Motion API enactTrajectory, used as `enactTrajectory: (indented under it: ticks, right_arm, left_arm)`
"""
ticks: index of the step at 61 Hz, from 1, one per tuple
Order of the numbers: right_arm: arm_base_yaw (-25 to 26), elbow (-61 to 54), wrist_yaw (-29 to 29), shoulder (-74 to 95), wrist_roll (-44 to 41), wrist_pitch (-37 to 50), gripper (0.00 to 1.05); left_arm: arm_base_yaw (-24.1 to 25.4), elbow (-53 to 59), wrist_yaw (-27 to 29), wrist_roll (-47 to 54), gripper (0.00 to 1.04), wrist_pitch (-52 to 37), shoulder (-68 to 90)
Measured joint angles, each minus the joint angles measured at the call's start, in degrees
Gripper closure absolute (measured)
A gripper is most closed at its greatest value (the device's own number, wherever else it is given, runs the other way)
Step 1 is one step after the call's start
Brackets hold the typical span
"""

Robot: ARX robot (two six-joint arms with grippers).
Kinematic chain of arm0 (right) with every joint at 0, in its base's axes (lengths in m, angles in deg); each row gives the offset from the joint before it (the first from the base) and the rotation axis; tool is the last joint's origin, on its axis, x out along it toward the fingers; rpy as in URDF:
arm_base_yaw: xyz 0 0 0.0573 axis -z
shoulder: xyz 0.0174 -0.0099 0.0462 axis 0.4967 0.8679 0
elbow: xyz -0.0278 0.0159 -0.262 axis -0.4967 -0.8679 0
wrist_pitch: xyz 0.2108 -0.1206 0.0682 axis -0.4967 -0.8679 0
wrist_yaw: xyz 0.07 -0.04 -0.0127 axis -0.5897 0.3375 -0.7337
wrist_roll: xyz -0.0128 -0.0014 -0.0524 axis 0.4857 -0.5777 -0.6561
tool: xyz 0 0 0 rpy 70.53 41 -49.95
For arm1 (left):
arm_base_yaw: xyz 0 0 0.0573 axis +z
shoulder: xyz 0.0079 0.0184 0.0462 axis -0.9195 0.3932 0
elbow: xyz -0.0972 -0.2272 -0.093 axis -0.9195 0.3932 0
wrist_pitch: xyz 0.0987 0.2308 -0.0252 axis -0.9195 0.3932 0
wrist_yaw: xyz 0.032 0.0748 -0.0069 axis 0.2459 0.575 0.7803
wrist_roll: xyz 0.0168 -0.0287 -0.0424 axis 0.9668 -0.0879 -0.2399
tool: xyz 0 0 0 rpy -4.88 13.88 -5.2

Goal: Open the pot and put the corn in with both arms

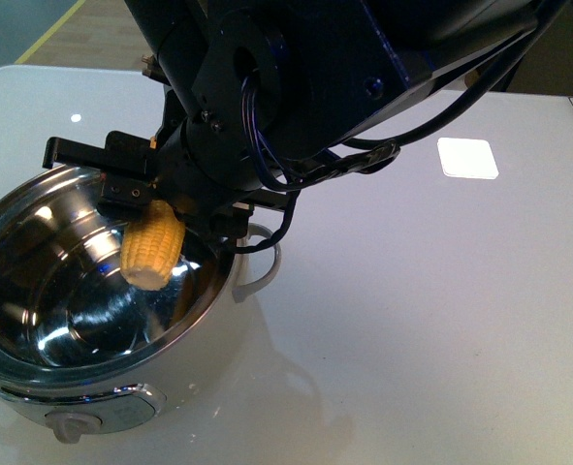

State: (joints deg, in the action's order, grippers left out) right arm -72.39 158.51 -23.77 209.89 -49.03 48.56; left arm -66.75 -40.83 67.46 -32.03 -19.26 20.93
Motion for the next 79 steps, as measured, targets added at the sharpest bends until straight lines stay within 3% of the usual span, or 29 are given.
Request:
enactTrajectory:
  ticks: [12, 15, 30, 53, 68, 79]
  right_arm:
    - [-0.5, 1.2, 0.7, 1.1, -1.5, -1.4, 0.58]
    - [-0.7, 1.3, 0.7, 1.4, -1.8, -1.5, 0.46]
    - [-0.9, 1.4, 0.5, 1.6, -1.7, -1.0, 0.08]
    - [3.0, -3.6, -1.5, -4.9, 3.8, 4.6, 0.09]
    - [10.5, -12.8, -2.3, -16.5, 4.9, 8.7, 0.09]
    - [19.0, -21.6, -1.7, -25.1, 2.5, 9.7, 0.09]
  left_arm:
    - [0.0, 0.0, 0.0, 0.0, 0.07, 0.0, 0.0]
    - [0.0, 0.0, 0.0, 0.0, 0.07, 0.0, 0.0]
    - [0.0, 0.0, 0.0, 0.0, 0.07, 0.0, 0.0]
    - [0.0, 0.0, 0.0, 0.0, 0.07, 0.0, 0.0]
    - [0.0, 0.0, 0.0, 0.0, 0.07, 0.0, 0.0]
    - [0.0, 0.0, 0.0, 0.0, 0.07, 0.0, 0.0]
